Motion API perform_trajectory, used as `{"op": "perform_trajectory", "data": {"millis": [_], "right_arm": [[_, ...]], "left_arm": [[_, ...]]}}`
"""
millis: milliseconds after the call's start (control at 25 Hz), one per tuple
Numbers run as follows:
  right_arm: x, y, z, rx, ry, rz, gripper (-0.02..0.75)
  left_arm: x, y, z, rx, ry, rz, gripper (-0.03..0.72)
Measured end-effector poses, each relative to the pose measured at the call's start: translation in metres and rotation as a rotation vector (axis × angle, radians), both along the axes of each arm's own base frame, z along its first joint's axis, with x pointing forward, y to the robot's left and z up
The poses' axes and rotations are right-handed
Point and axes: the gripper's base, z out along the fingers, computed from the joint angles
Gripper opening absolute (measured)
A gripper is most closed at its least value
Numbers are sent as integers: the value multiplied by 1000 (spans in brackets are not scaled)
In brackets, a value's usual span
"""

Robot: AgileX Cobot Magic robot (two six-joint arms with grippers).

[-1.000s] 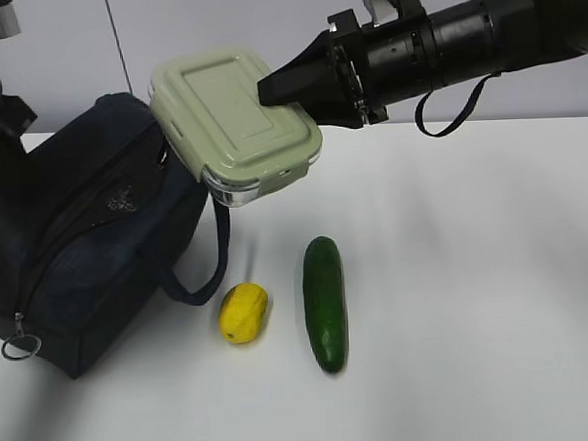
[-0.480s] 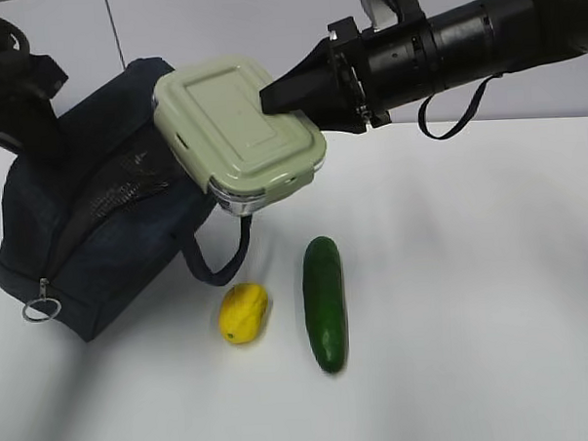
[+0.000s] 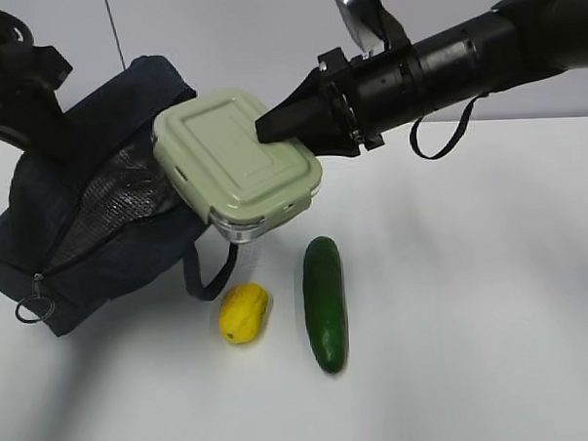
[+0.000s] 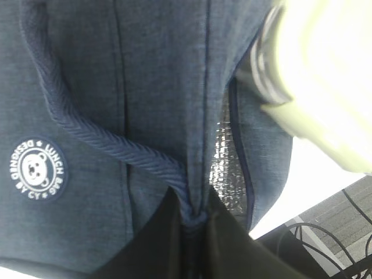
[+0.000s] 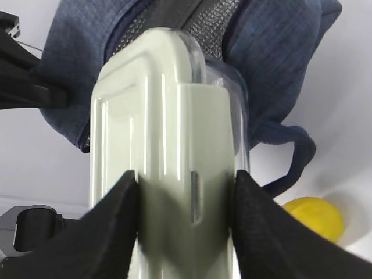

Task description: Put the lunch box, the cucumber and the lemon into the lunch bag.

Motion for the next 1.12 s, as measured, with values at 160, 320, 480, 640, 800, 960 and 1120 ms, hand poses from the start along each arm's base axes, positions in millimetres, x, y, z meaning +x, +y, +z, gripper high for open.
{"op": "perform_trajectory", "data": {"millis": [160, 320, 480, 640, 800, 960, 1120], "right_arm": [[0, 8, -13, -6, 31, 18, 350], [4, 10, -24, 15, 66, 6, 350], [5, 14, -28, 27, 75, 2, 350], [5, 20, -26, 60, 78, -1, 350], [6, 21, -30, 69, 79, -2, 350], [6, 22, -30, 74, 78, -4, 350], [5, 27, -30, 80, 71, -2, 350]], "left_arm": [[0, -1, 0, -11, 1, 3, 5], [-1, -4, 1, -37, 6, -2, 5], [-3, -8, 0, -35, 20, -19, 5], [-4, -18, -4, -33, 36, -50, 5], [-6, -26, -5, -32, 40, -74, 5], [-7, -28, -4, -40, 43, -80, 5], [-8, -29, -4, -50, 46, -80, 5]]}}
